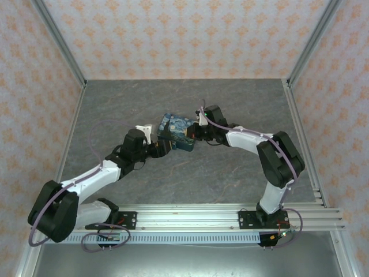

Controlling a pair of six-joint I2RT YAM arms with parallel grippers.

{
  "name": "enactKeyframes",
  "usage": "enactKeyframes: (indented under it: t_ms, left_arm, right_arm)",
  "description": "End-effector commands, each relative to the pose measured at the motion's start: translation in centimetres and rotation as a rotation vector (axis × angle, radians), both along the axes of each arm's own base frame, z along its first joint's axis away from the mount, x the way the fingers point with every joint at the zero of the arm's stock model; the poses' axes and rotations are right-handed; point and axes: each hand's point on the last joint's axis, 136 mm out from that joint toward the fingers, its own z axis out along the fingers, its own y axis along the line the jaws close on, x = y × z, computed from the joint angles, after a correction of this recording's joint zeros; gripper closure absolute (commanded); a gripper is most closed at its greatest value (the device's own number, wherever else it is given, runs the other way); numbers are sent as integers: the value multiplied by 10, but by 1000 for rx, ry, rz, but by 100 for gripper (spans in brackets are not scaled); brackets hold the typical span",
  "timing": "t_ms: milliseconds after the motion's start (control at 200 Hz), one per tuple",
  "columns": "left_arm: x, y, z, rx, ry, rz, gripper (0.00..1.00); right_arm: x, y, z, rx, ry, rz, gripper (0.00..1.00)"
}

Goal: Unlock a padlock with a key

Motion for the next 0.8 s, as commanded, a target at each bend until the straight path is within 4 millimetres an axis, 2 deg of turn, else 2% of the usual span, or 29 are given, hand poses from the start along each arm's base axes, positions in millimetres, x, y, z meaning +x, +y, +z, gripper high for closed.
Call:
enactKeyframes:
  t_ms: [0, 90, 315, 520, 796]
  left_arm:
    - [14, -11, 8, 47, -112, -82, 34]
    - [16, -20, -4, 82, -106, -122, 37]
    - [21, -42, -36, 149, -84, -133, 38]
    - [39, -40, -47, 180, -101, -31, 37]
    - [53, -47, -61, 216, -84, -29, 37]
  right_arm:
    - [-11, -22, -26, -88, 72, -45, 100]
    - [-10, -20, -25, -64, 77, -51, 100]
    - [-12, -21, -26, -64, 79, -57, 100]
    - [-12, -20, -25, -59, 77, -58, 100]
    - [-11, -21, -24, -59, 72, -60, 100]
